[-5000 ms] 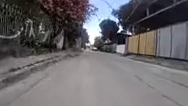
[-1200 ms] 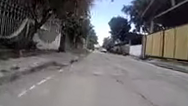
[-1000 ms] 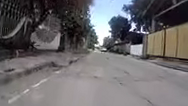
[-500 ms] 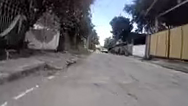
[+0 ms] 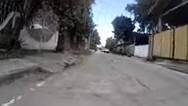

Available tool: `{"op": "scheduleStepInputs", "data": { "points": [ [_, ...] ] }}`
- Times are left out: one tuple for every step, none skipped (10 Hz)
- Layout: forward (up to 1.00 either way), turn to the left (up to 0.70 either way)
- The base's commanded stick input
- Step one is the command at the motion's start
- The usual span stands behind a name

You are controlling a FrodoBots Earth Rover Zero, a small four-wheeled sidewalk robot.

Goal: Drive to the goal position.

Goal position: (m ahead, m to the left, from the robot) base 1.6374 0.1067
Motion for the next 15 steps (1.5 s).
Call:
{"op": "scheduleStepInputs", "data": {
  "points": [
    [0.85, 0.00],
    [0.85, 0.00],
    [0.85, 0.00],
    [0.85, 0.00],
    [0.85, 0.00],
    [0.85, 0.00],
    [0.85, 0.00],
    [0.85, -0.05],
    [0.85, -0.10],
    [0.85, -0.15],
    [0.85, -0.20],
    [0.85, -0.25],
    [0.85, -0.30],
    [0.85, -0.30],
    [0.85, -0.07]
  ]
}}
